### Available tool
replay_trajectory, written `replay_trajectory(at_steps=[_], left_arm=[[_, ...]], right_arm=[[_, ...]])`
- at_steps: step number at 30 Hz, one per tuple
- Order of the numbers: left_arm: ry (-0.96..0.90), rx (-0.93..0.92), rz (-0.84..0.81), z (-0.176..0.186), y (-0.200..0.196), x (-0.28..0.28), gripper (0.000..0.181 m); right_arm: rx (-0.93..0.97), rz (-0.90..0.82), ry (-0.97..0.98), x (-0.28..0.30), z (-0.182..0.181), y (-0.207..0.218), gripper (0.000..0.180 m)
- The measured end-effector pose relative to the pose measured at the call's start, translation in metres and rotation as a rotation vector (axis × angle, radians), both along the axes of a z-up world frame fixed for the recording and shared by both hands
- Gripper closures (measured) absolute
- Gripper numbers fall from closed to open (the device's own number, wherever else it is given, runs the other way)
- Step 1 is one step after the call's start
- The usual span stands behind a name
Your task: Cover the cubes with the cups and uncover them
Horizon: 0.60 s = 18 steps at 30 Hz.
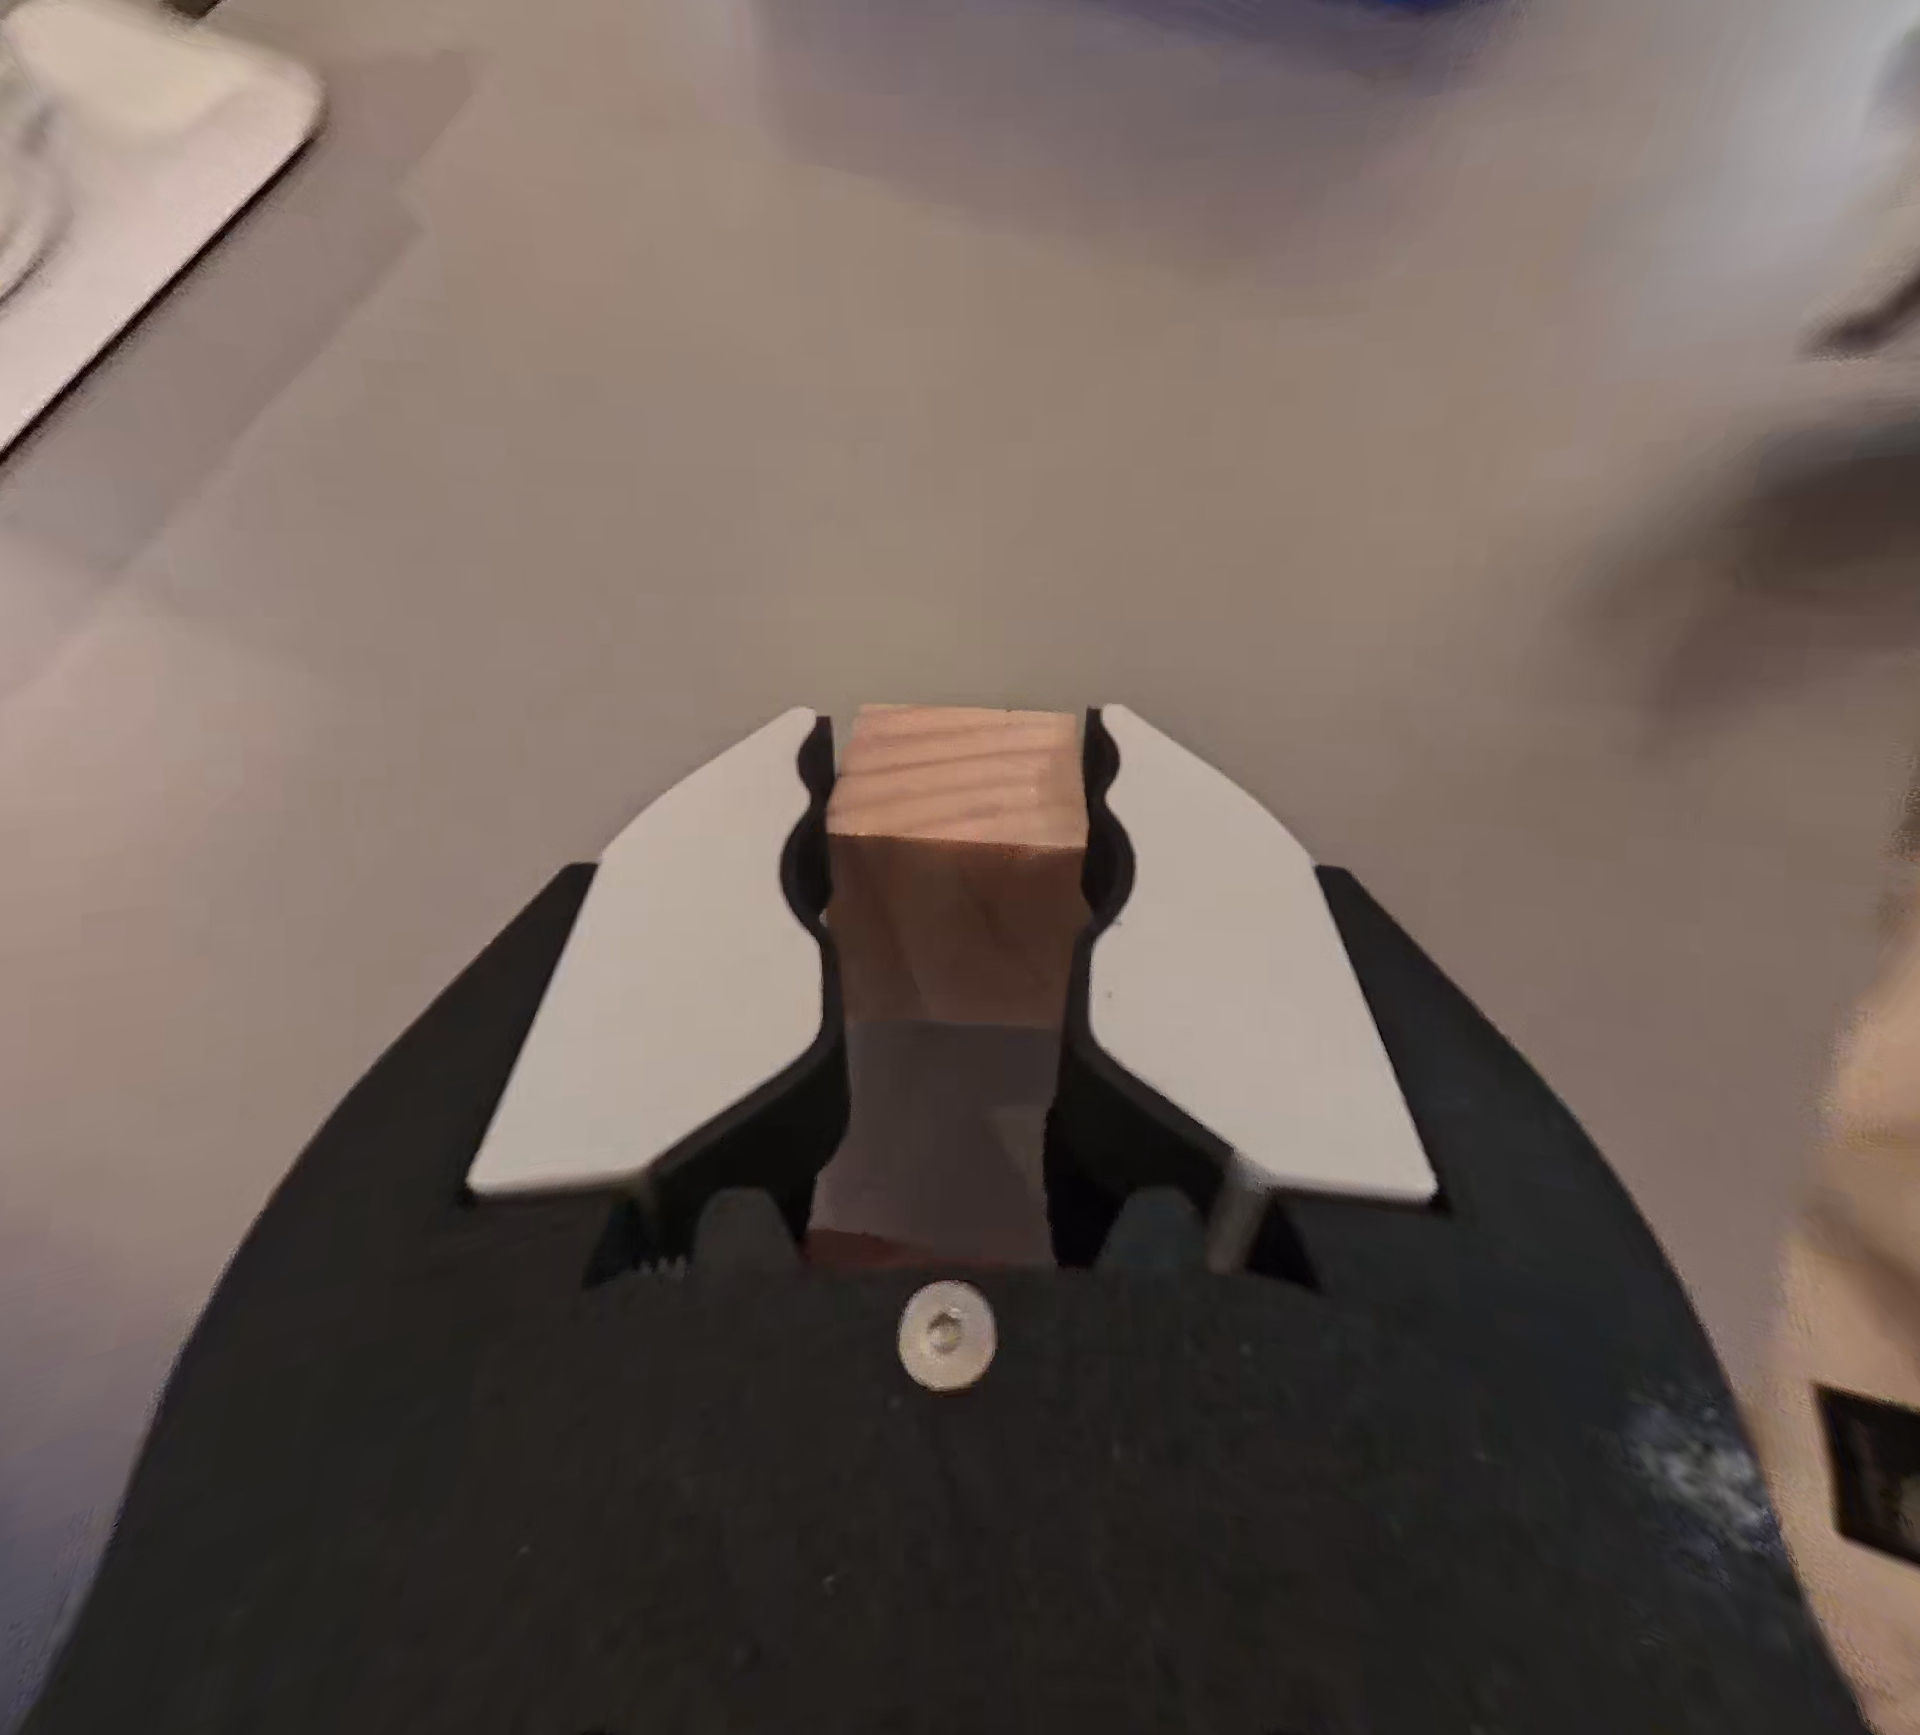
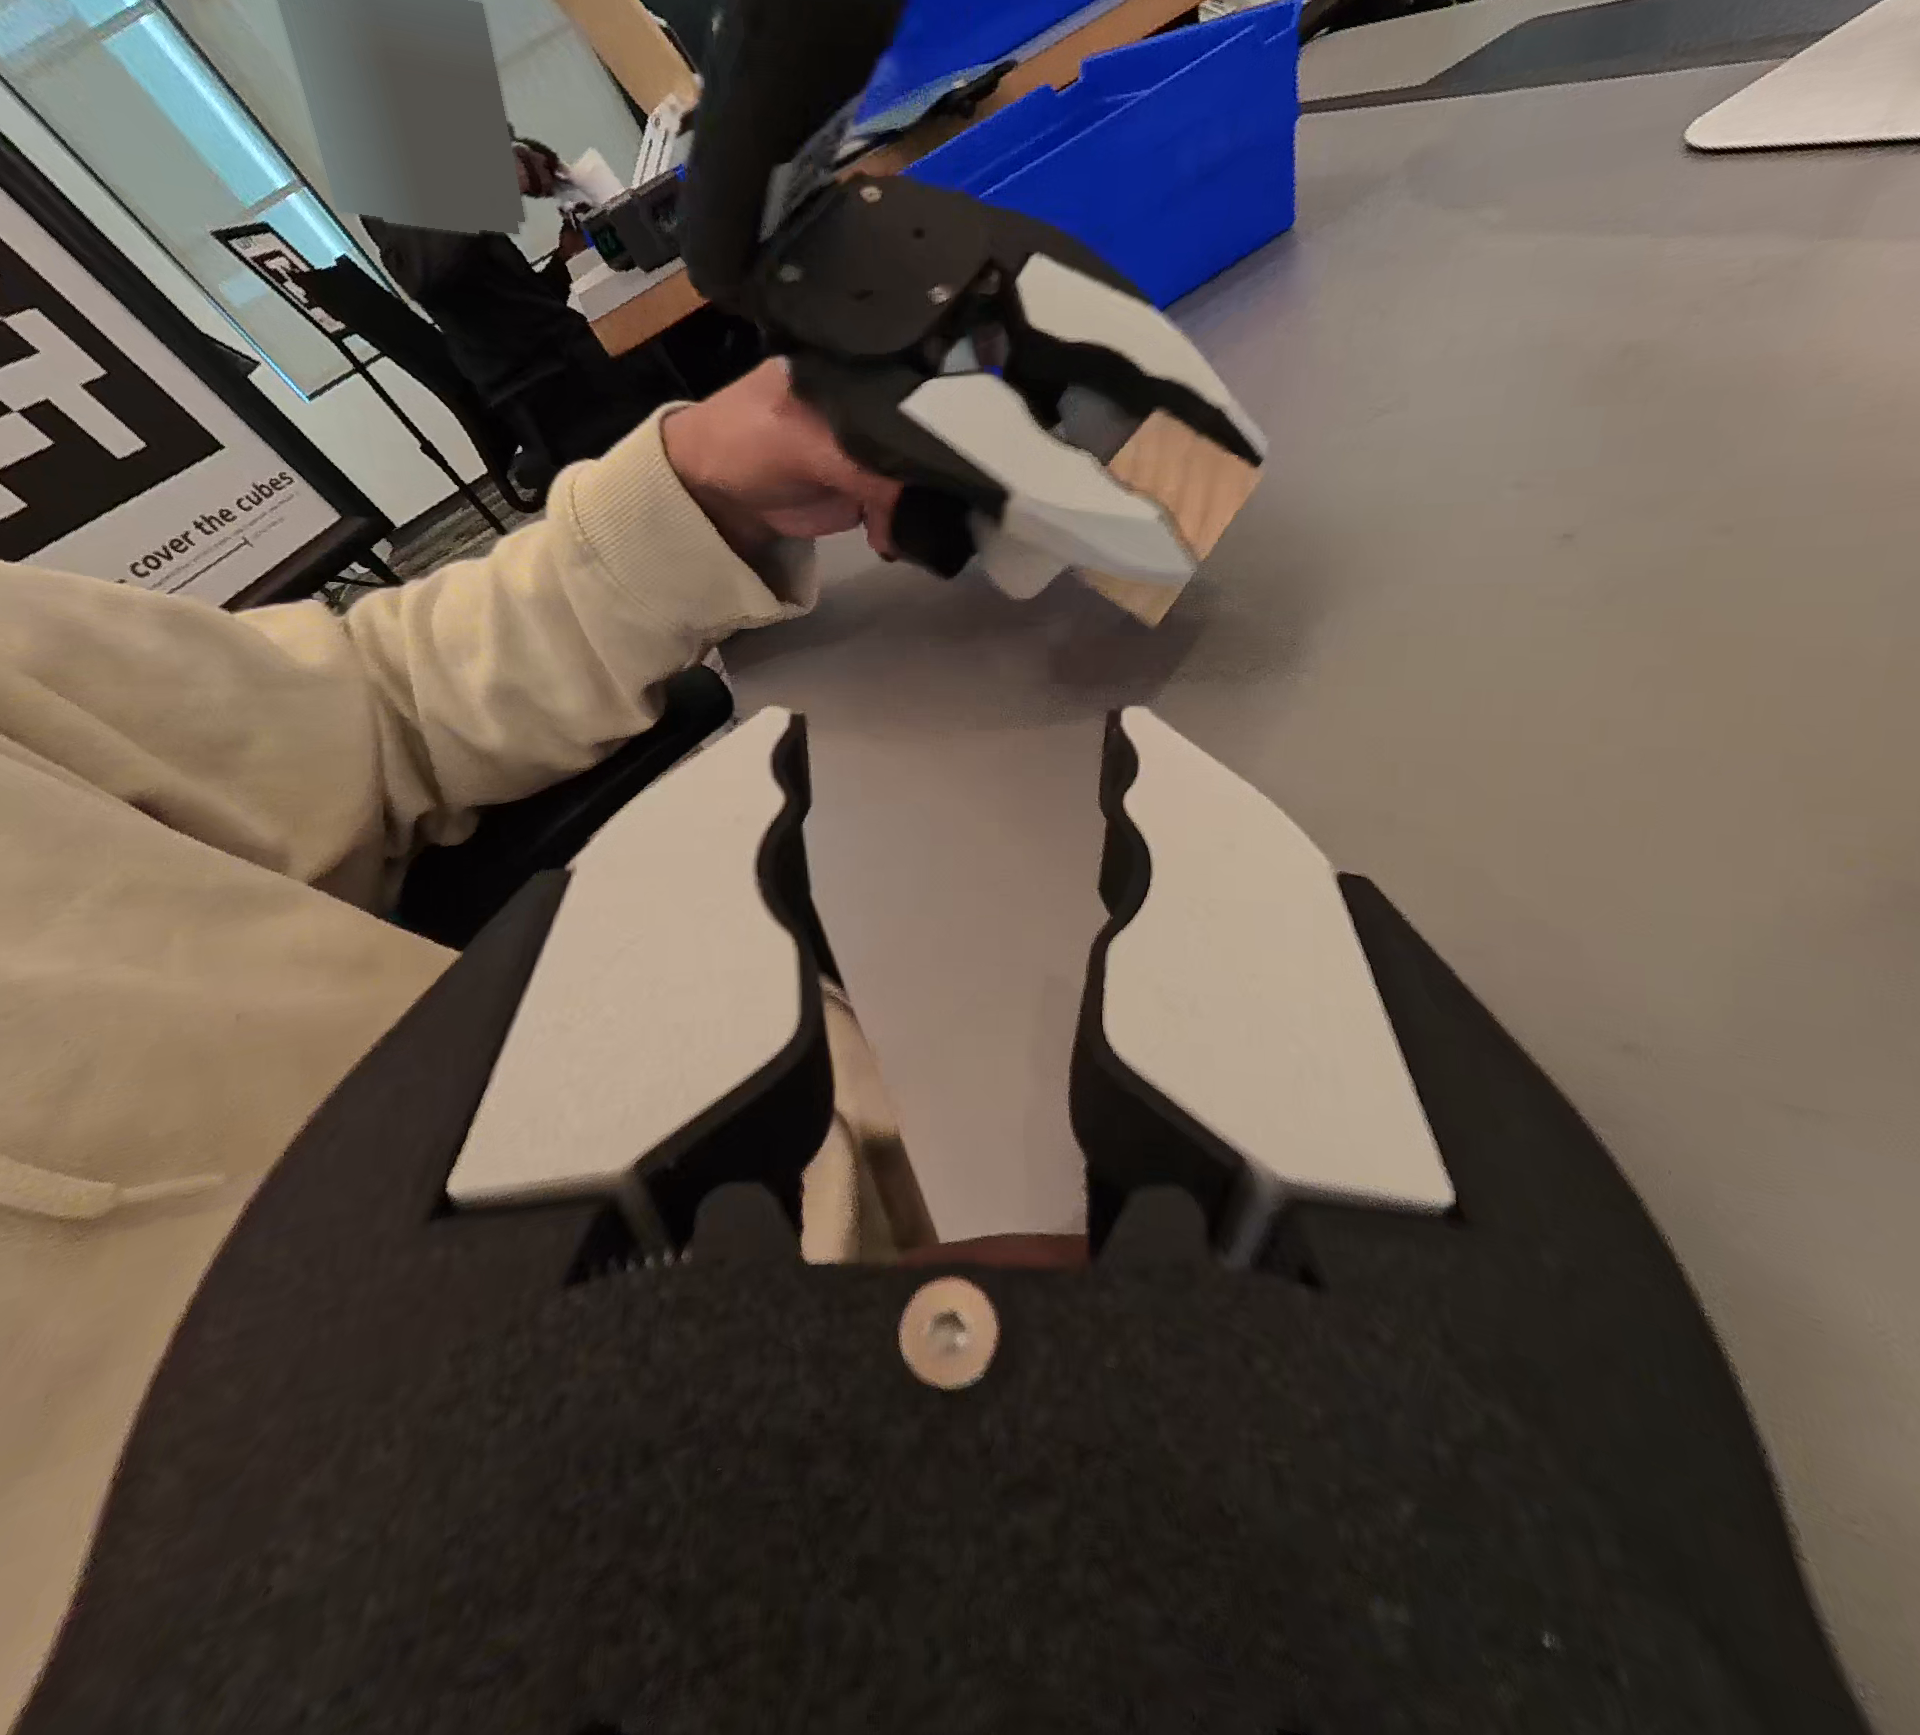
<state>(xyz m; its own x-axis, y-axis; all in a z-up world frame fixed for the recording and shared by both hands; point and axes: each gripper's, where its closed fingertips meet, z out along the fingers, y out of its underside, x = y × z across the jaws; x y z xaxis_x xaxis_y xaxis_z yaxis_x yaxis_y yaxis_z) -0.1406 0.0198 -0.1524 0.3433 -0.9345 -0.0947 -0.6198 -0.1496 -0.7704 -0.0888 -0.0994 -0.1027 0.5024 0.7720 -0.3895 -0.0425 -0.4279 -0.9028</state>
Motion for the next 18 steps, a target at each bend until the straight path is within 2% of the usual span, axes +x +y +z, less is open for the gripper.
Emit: replay_trajectory(at_steps=[2, 4, 7, 13, 15, 18], left_arm=[[-0.075, -0.002, -0.181, 0.005, -0.028, 0.022, 0.135], [-0.090, -0.015, -0.255, 0.000, -0.037, 0.035, 0.135], [-0.084, -0.063, -0.277, -0.013, -0.035, 0.044, 0.135], [-0.088, -0.099, -0.285, -0.014, -0.038, 0.032, 0.134], [-0.094, -0.090, -0.265, -0.013, -0.037, 0.027, 0.124], [-0.129, -0.104, -0.248, -0.002, -0.044, 0.010, 0.122]], right_arm=[[-0.004, -0.014, -0.005, 0.004, -0.001, 0.003, 0.126], [-0.011, -0.022, -0.004, 0.007, -0.002, 0.005, 0.126], [-0.020, -0.032, -0.022, 0.010, -0.005, 0.007, 0.127], [-0.044, -0.022, -0.052, 0.011, -0.013, 0.006, 0.126], [-0.053, -0.008, -0.064, 0.008, -0.016, 0.005, 0.125], [-0.049, 0.017, -0.095, 0.003, -0.020, 0.002, 0.124]])
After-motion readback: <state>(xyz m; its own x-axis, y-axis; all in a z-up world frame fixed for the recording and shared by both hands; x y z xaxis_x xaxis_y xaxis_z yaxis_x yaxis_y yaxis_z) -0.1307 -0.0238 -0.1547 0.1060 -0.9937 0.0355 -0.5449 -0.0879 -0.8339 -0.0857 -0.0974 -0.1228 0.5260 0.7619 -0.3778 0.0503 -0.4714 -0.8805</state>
